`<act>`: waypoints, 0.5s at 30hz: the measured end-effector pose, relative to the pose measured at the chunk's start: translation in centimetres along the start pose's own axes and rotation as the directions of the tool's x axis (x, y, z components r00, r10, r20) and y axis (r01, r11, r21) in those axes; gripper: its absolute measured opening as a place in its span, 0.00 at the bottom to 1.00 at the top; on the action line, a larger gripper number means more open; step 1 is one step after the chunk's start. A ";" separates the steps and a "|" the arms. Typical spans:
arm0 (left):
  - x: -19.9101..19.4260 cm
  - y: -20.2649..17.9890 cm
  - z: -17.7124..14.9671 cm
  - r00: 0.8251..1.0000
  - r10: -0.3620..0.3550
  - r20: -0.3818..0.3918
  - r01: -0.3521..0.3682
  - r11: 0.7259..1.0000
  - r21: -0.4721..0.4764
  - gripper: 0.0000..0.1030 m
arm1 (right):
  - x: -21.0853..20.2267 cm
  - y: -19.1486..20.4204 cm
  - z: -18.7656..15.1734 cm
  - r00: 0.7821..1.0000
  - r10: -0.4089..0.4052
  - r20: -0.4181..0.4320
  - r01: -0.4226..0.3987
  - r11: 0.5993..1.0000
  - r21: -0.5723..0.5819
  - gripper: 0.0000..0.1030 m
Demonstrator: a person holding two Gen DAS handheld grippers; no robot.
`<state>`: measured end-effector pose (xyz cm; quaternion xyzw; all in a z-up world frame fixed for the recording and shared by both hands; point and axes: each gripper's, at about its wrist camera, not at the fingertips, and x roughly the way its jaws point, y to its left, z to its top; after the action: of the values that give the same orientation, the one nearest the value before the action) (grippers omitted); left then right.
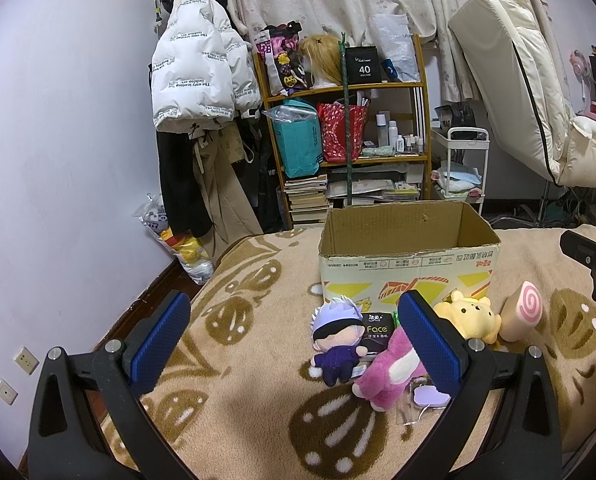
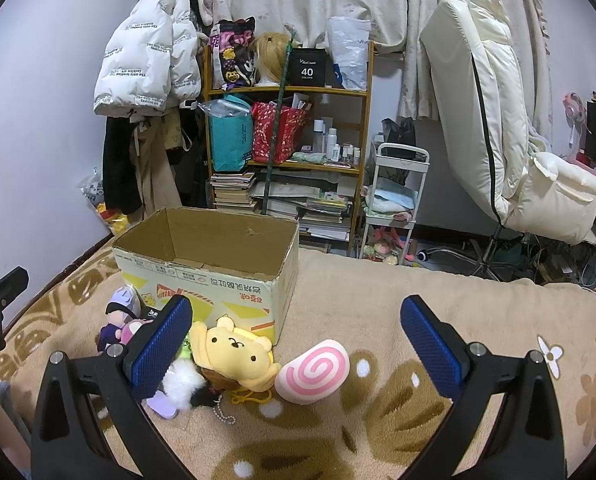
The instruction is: Organize soft objects
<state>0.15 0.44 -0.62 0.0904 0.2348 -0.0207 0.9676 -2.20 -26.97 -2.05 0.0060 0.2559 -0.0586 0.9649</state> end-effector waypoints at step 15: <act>0.4 -0.3 0.0 1.000 -0.012 -0.016 0.012 1.000 0.018 0.99 | 0.8 0.3 -1.6 1.000 -0.012 -0.001 0.012 1.000 0.000 1.00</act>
<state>0.49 0.14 -0.89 0.0981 0.2427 -0.0278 0.9647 -2.27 -26.68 -3.86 0.0047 0.2564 -0.0644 0.9644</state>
